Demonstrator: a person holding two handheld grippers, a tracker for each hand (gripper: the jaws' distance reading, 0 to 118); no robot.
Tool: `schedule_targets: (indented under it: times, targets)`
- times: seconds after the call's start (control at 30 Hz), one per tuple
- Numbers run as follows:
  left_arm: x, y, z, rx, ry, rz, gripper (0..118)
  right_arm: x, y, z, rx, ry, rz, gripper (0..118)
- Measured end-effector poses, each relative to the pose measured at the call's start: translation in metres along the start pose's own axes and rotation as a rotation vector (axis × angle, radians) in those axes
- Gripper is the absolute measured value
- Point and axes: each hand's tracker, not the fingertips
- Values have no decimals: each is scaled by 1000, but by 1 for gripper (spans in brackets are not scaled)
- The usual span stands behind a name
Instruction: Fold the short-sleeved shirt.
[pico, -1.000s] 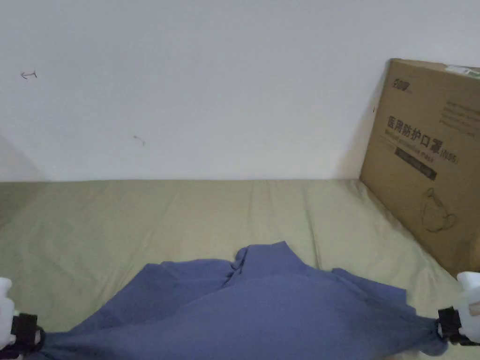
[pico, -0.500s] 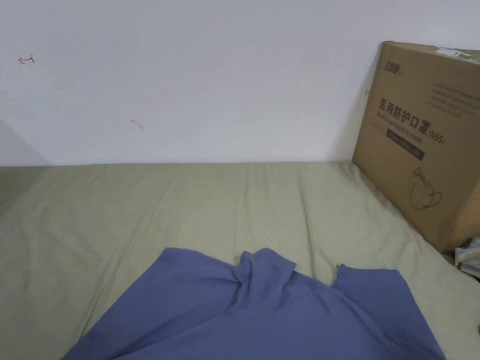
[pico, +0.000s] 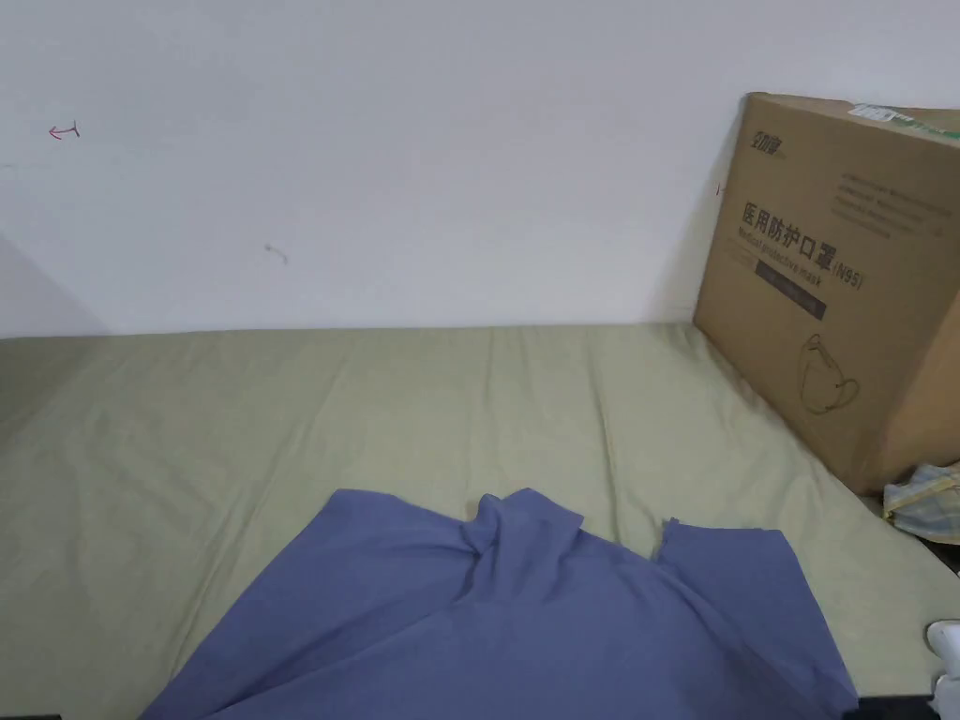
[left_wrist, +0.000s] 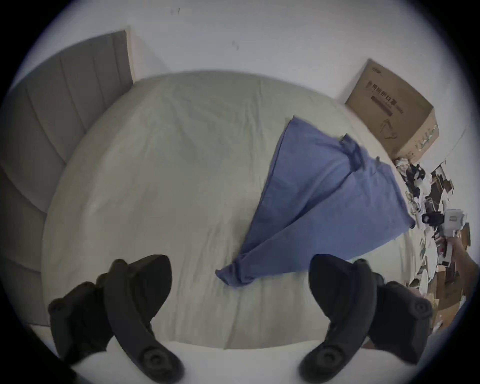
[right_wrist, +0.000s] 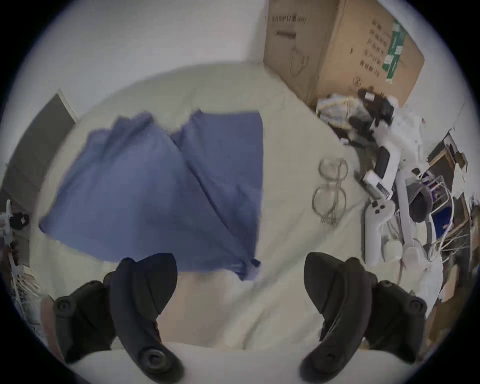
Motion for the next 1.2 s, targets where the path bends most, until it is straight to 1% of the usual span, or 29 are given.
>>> schedule_targets:
  times: [0.1, 0.17, 0.2, 0.23, 0.27, 0.3, 0.33, 0.37, 0.4, 0.43, 0.47, 0.5, 0.53, 0.57, 0.63, 0.7, 0.73, 0.77, 0.8, 0.83, 0.87, 0.9, 0.93, 0.97, 1.0, 1.07, 1.13, 1.17, 1.2]
  targets:
    - [18, -1, 37, 92, -43, 8, 109, -24, 5, 38, 135, 77, -50, 105]
    - [36, -2, 59, 168, -39, 1, 109, -40, 7, 57, 203, 106, -39, 105]
    - [48, -6, 72, 237, 18, -15, 108, -55, 7, 68, 236, 104, -25, 105]
    - [59, -11, 84, 298, 39, -16, 106, -66, 7, 76, 246, 87, -3, 104]
    - [67, -14, 93, 326, 43, -15, 96, -75, 4, 84, 282, 92, 12, 100]
    - [75, -15, 100, 339, 37, -7, 66, -83, 1, 90, 308, 145, 23, 75]
    - [82, -19, 107, 316, 23, 0, 30, -96, -3, 97, 340, 200, 23, 38]
    - [88, -22, 111, 319, 10, 7, 0, -104, -6, 103, 369, 217, 20, 4]
    - [92, -26, 111, 314, -7, 16, 0, -114, -9, 107, 375, 214, 26, 2]
    - [94, -29, 109, 291, -27, 26, 0, -122, -12, 108, 363, 207, 28, 2]
    - [96, -32, 110, 258, -54, 36, 0, -127, -13, 110, 365, 227, 25, 2]
    - [93, -35, 108, 225, -100, 46, 0, -132, -13, 111, 354, 278, 38, 1]
    - [90, -37, 107, 218, -131, 58, 0, -137, -14, 111, 347, 300, 48, 1]
    - [87, -38, 105, 220, -135, 65, 0, -140, -14, 112, 343, 295, 57, 1]
    - [77, -34, 100, 184, -54, 72, 0, -146, -13, 112, 338, 302, 67, 1]
    - [62, -22, 82, 61, -33, 103, 0, -148, -11, 110, 317, 316, 60, 1]
    - [50, -19, 70, 8, -43, 140, 0, -149, -10, 108, 306, 319, 54, 1]
    - [39, -17, 59, -18, -45, 165, 1, -149, -9, 106, 296, 322, 50, 1]
    - [27, -16, 47, -15, -67, 177, 12, -149, -9, 104, 290, 324, 51, 1]
    - [15, -13, 33, -20, -101, 187, 30, -150, -9, 102, 281, 324, 56, 1]
    - [8, -11, 20, -35, -106, 174, 56, -150, -9, 100, 270, 321, 64, 1]
    - [2, -8, 5, -65, -83, 164, 98, -151, -9, 98, 258, 313, 72, 1]
    - [-2, -8, -11, -95, -65, 155, 117, -152, -8, 95, 244, 302, 82, 1]
    - [-6, -8, -21, -80, -64, 161, 118, -152, -7, 92, 226, 294, 95, 1]
    - [-12, -6, -30, -55, -65, 175, 116, -156, -8, 90, 209, 282, 109, 1]
    - [-19, -2, -54, -84, -62, 190, 116, -158, -6, 84, 186, 254, 125, 1]
    - [-22, -7, -70, -78, -69, 157, 116, -160, -4, 78, 160, 252, 128, 1]
    - [-20, -7, -79, -89, -69, 113, 114, -160, -2, 75, 152, 251, 126, 1]
    - [-17, -8, -86, -117, -82, 63, 97, -161, -1, 70, 141, 246, 124, 1]
